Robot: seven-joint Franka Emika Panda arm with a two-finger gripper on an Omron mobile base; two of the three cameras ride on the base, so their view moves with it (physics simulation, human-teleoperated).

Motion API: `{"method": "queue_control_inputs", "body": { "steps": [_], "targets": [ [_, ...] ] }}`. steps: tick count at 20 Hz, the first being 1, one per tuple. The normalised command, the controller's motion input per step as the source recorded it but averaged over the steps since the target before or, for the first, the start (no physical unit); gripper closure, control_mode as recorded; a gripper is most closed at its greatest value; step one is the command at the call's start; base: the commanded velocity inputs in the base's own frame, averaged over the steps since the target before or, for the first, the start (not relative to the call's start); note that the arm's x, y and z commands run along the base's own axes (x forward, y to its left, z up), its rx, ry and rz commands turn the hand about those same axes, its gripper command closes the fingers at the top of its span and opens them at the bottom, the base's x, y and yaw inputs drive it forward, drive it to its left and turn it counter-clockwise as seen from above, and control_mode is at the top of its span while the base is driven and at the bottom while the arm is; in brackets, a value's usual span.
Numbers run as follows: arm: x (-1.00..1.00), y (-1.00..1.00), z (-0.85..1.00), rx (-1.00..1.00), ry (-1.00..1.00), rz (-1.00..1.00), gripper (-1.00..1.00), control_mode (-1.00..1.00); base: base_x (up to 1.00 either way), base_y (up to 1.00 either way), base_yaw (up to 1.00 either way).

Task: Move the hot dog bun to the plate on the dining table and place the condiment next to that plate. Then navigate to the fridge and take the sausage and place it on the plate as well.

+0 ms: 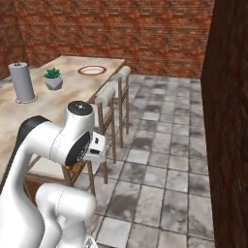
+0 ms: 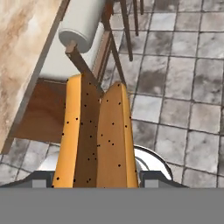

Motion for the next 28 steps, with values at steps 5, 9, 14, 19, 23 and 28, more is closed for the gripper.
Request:
{"method": "queue_control_inputs", "body": {
  "steps": [5, 9, 14, 19, 23, 28],
  "targets": [
    [0.00, 0.00, 0.00, 0.00, 0.00, 0.00, 1.00, 1.00, 0.57, -1.00, 0.49],
    [0.00, 0.00, 0.00, 0.00, 0.00, 0.00, 1.00, 1.00, 0.58, -1.00, 0.48],
    [0.00, 0.00, 0.00, 0.00, 0.00, 0.00, 1.00, 1.00, 0.60, -1.00, 0.48],
    [0.00, 0.00, 0.00, 0.00, 0.00, 0.00, 1.00, 1.00, 0.72, -0.99, 0.46],
    [0.00, 0.00, 0.00, 0.00, 0.00, 0.00, 1.00, 1.00, 0.74, -1.00, 0.45],
    [0.00, 0.00, 0.00, 0.00, 0.00, 0.00, 1.00, 1.00, 0.76, -1.00, 0.45]
  ]
}}
